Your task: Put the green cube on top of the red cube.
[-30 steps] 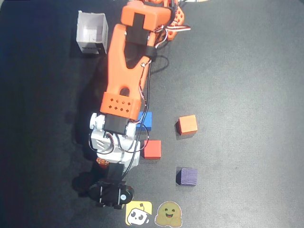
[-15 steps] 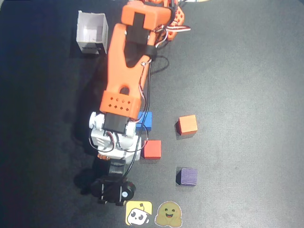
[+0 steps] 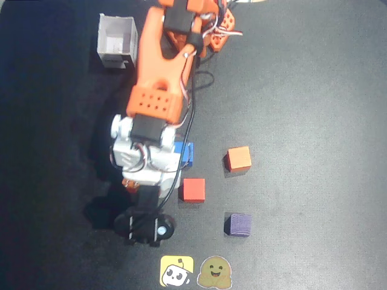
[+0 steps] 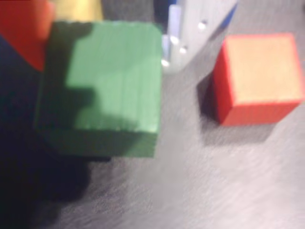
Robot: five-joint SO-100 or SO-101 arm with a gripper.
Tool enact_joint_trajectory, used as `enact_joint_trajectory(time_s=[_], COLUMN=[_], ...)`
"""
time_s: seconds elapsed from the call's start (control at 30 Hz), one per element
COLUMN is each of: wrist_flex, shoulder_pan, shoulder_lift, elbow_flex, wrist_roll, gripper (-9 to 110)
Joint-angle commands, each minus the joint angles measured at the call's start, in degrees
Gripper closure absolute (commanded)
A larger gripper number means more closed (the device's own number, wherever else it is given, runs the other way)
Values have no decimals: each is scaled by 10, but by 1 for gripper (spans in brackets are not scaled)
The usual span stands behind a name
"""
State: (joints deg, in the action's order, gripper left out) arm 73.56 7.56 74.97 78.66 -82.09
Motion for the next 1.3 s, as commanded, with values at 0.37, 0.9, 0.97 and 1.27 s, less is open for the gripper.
enact_joint_trajectory(time_s=[0.37,0.9,0.97,1.27], wrist_flex=[-49,-145,-149,-155], shoulder_pan=[-69,-108,-110,-112], shoulder_lift=[134,172,178,207], elbow_flex=[120,232,240,250], wrist_roll=[-54,-86,-86,-86], gripper=[95,95,95,95])
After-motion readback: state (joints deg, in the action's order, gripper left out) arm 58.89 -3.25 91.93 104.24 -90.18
